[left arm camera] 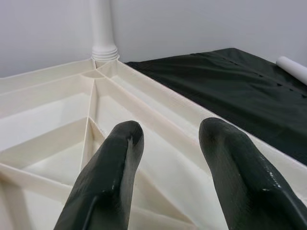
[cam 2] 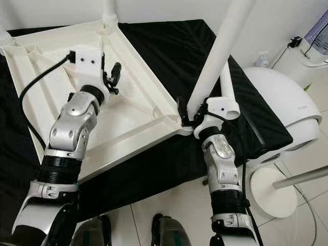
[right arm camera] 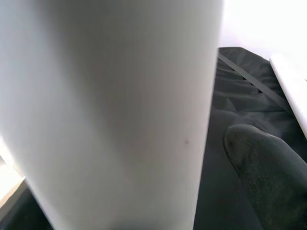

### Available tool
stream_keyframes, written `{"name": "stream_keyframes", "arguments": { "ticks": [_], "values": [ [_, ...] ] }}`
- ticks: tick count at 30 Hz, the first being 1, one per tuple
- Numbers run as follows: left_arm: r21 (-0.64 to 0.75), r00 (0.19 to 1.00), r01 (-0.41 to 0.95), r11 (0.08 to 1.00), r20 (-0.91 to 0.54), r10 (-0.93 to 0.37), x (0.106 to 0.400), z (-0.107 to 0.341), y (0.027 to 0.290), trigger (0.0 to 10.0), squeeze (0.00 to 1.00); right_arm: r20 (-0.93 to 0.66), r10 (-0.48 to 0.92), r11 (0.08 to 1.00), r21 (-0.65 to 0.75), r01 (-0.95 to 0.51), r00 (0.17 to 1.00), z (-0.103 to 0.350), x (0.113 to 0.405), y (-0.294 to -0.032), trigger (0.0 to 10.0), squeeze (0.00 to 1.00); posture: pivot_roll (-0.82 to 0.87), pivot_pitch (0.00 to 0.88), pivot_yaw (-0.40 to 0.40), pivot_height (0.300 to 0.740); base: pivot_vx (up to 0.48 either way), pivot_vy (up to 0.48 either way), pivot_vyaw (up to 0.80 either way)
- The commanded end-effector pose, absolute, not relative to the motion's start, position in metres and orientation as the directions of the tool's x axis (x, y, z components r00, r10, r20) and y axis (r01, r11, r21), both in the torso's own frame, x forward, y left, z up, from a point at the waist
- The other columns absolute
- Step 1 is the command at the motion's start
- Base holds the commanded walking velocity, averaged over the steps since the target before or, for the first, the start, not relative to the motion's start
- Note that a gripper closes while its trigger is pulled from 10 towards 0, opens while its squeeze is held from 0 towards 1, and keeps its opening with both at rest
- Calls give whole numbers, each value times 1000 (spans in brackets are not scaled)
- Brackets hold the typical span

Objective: Building children table

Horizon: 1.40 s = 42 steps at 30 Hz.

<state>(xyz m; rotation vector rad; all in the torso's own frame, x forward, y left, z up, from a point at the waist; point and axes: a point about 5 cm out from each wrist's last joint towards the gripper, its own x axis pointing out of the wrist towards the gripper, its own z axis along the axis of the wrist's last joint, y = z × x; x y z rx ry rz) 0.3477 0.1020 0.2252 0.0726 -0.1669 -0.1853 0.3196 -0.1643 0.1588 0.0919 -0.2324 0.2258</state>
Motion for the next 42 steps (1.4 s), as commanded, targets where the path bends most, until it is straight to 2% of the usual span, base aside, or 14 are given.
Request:
{"name": "stream_keyframes", "arguments": {
  "ticks": [1,11,16,19,26,35,42],
  "values": [
    [113,973,151,982,157,-168,347,217,103,10000,0,208,199,975,56,-215,958,151,319,-168,10000,0,-37,150,-88,740,0,0,0],
    [58,973,14,998,228,-27,339,214,119,10000,0,211,204,975,50,-219,956,145,313,-164,10000,0,-22,136,-62,740,0,0,0],
    [80,967,-12,997,253,-9,334,210,126,10000,0,214,207,973,61,-225,955,139,310,-159,10000,0,-12,121,-53,740,0,0,0],
    [144,964,-43,989,266,3,329,201,132,10000,0,217,230,967,57,-248,948,140,310,-157,10000,0,-4,117,-53,740,0,0,0],
    [174,944,-103,979,326,41,314,197,144,10000,0,221,281,955,31,-295,934,144,314,-157,10000,0,4,149,-69,740,0,0,0],
    [179,926,-138,974,372,63,305,206,154,10000,0,230,295,954,-19,-299,927,157,328,-171,10000,0,24,172,-100,740,0,0,0],
    [182,923,-125,975,383,47,306,211,148,10000,0,229,252,968,-75,-241,940,171,351,-198,10000,0,22,174,-104,740,0,0,0]
  ]
}}
